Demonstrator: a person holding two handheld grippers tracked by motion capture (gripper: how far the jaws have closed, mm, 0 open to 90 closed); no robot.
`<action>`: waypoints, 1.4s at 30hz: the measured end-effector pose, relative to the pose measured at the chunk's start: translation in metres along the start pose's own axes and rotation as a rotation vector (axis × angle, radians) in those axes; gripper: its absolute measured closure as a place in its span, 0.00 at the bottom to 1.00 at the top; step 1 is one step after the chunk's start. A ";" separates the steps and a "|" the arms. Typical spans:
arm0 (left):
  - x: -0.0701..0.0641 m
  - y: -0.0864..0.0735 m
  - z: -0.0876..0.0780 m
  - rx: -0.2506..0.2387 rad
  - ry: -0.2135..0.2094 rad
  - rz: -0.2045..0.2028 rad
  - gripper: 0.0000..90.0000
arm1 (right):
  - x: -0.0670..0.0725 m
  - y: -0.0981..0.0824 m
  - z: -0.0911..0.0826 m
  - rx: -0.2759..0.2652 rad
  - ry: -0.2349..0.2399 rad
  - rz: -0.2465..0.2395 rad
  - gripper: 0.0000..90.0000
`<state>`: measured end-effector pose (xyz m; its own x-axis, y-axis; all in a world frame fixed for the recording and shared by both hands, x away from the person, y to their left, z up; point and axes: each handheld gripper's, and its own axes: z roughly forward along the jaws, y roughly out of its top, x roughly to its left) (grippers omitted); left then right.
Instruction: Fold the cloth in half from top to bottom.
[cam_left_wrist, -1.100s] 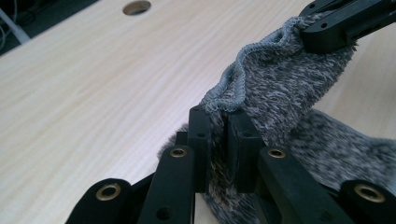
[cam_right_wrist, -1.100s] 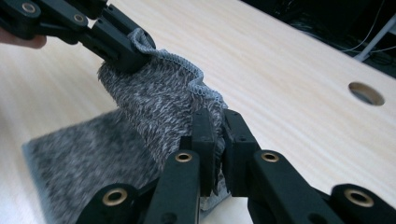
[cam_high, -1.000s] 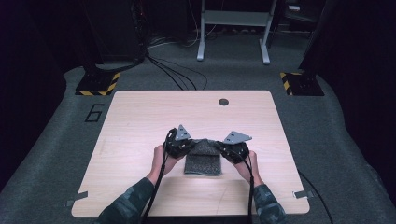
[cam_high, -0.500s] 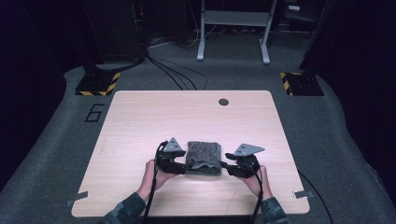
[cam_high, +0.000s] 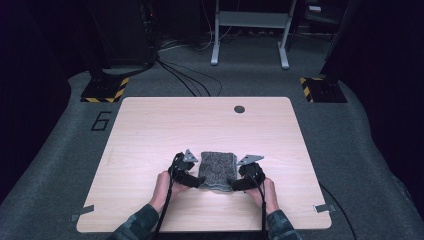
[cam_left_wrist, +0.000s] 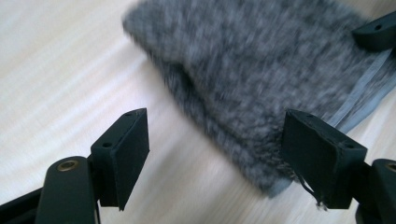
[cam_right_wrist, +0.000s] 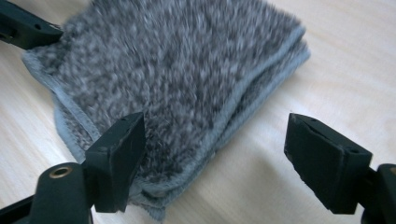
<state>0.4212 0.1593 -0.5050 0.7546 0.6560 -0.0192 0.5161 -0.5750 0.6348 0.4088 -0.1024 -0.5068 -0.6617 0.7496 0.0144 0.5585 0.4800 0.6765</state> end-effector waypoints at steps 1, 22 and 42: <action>0.000 -0.003 0.001 0.001 0.004 -0.002 0.26 | 0.000 -0.003 0.002 0.006 -0.006 0.003 0.23; 0.008 -0.009 0.006 -0.018 0.060 -0.062 0.19 | -0.023 0.014 0.027 0.021 -0.017 0.002 0.15; 0.017 -0.012 -0.017 -0.080 0.081 -0.092 0.17 | -0.020 0.010 0.008 -0.039 -0.014 0.038 0.15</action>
<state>0.4210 0.1851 -0.4996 0.6692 0.7428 -0.0199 0.5449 -0.4724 0.6928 0.4314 -0.1087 -0.5057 -0.6333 0.7733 0.0306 0.5632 0.4333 0.7036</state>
